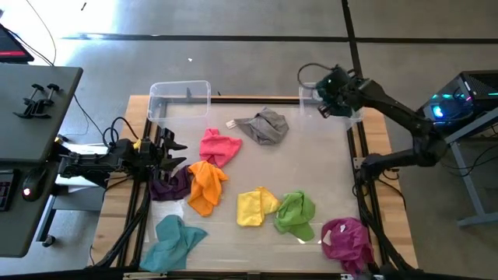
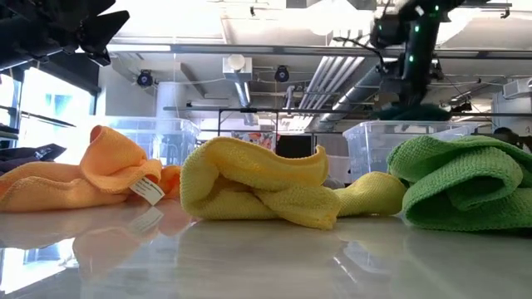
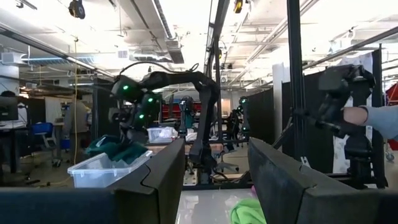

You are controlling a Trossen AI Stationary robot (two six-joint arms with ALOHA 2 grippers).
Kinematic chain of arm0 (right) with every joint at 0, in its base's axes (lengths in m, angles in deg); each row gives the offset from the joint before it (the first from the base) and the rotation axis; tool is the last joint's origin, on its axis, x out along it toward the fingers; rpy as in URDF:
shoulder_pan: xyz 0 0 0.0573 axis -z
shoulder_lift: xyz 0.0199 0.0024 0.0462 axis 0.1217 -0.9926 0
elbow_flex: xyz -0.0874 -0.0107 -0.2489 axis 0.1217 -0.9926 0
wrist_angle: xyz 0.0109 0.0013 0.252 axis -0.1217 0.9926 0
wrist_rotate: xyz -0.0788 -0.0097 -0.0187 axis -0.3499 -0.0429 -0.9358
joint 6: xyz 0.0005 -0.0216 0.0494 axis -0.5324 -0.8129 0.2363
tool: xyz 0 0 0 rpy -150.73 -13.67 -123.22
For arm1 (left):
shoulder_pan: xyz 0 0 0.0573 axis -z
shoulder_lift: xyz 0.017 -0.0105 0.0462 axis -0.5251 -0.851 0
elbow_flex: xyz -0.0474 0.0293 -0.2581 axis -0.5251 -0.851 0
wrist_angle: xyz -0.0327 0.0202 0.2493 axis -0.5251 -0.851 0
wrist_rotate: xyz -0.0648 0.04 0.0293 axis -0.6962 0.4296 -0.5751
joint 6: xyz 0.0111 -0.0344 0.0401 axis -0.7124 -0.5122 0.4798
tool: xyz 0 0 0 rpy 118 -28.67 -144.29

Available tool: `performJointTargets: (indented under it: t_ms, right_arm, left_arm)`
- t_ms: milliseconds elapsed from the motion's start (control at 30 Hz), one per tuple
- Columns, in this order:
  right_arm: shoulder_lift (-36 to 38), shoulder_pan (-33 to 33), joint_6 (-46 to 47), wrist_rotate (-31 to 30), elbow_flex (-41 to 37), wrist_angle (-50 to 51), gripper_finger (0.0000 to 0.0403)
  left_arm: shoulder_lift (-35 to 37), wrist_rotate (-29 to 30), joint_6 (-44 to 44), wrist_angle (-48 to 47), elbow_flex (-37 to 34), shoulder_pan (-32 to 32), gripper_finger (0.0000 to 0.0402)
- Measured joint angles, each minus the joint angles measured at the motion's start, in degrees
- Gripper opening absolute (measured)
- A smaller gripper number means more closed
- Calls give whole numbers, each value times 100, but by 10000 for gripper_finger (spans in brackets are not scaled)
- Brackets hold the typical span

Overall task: Sort towels by color in basket
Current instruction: Put the dark green kitchen towel into the right transparent bin, then put the gray kitchen towel into the right transparent bin

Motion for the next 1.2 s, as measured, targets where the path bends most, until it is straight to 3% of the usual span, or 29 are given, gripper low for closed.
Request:
performJointTargets:
  t_ms: [200,500,700,900,1200]
  right_arm:
    - [-333,545,188,671,-39,-89,64]
    - [-400,638,83,677,133,52,200]
    - [11,376,190,622,343,113,219]
    - [895,-734,688,413,341,122,220]
    - [1730,-3956,1539,-571,-146,-697,220]
  left_arm:
    - [2,1,-40,1,-2,0,162]
    - [-1,1,-97,-4,-1,0,162]
    - [-1,1,-188,-4,-2,0,162]
    - [-1,1,-239,-4,-2,-1,162]
    - [-1,8,66,-152,-2,0,162]
